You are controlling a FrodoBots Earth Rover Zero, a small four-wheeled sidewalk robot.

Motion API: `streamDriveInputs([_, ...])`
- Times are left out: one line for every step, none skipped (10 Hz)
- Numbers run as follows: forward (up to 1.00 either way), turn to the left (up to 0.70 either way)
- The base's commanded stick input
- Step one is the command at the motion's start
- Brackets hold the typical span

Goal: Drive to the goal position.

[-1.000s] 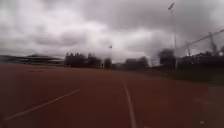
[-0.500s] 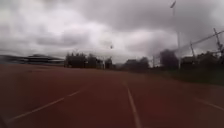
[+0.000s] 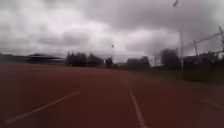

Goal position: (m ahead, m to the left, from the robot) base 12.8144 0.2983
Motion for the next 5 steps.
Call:
streamDriveInputs([0.7, 0.0])
streamDriveInputs([0.7, 0.0])
streamDriveInputs([0.7, 0.0])
streamDriveInputs([0.7, 0.0])
streamDriveInputs([0.7, 0.0])
